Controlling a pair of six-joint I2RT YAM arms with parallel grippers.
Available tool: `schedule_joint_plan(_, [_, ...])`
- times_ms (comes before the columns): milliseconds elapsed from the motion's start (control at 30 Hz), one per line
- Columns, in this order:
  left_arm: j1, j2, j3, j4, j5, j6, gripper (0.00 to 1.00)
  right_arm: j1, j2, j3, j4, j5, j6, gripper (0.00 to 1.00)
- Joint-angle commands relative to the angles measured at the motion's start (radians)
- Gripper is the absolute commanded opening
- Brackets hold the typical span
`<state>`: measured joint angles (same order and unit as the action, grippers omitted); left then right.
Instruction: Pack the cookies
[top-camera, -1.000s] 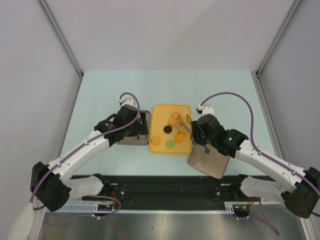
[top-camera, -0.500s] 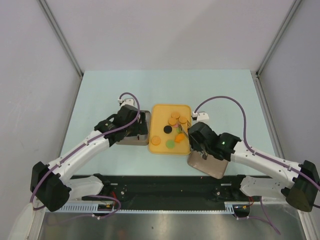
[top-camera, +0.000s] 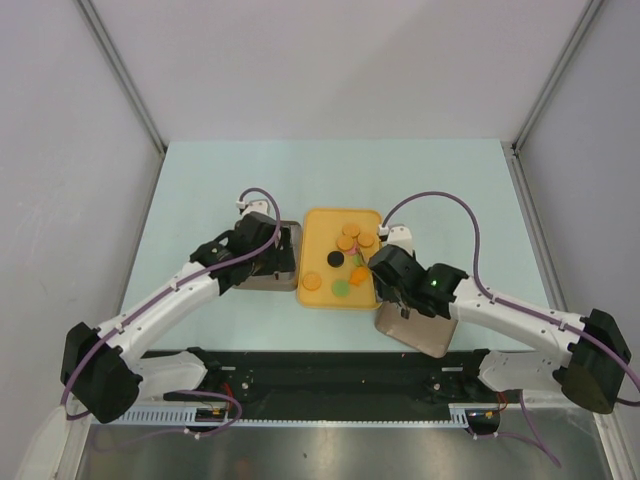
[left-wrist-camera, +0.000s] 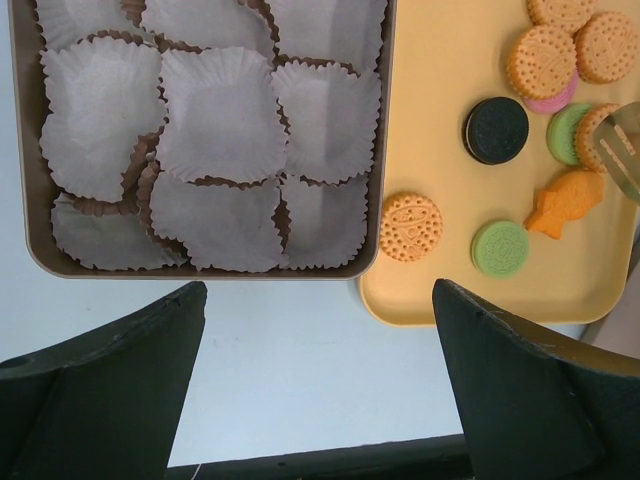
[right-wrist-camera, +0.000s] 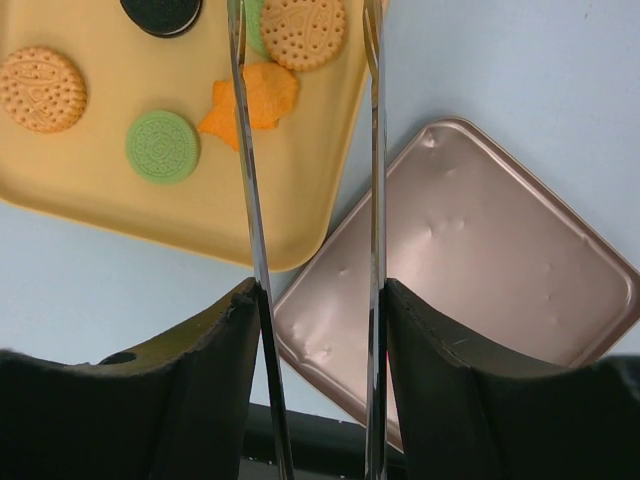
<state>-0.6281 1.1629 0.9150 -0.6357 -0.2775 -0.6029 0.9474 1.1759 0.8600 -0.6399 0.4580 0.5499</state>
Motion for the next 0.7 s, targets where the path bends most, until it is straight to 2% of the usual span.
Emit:
schedule_joint_plan(0, [-0.004, -0.011, -0.011, 0.024, -0.002, -0.009, 1.00, 0.005, 0.017, -0.006, 0.063, 0.016, 0.015, 0.56])
schedule_joint_plan(367, [-0.004, -0.009, -0.019, 0.027, -0.002, -0.011, 1.00, 0.004, 0.070, -0.019, 0.080, 0.008, 0.025, 0.56])
schedule_joint_plan(667, [-0.005, -0.005, -0.019, 0.028, 0.006, -0.011, 1.00, 0.005, 0.068, -0.024, 0.092, 0.008, 0.030, 0.46])
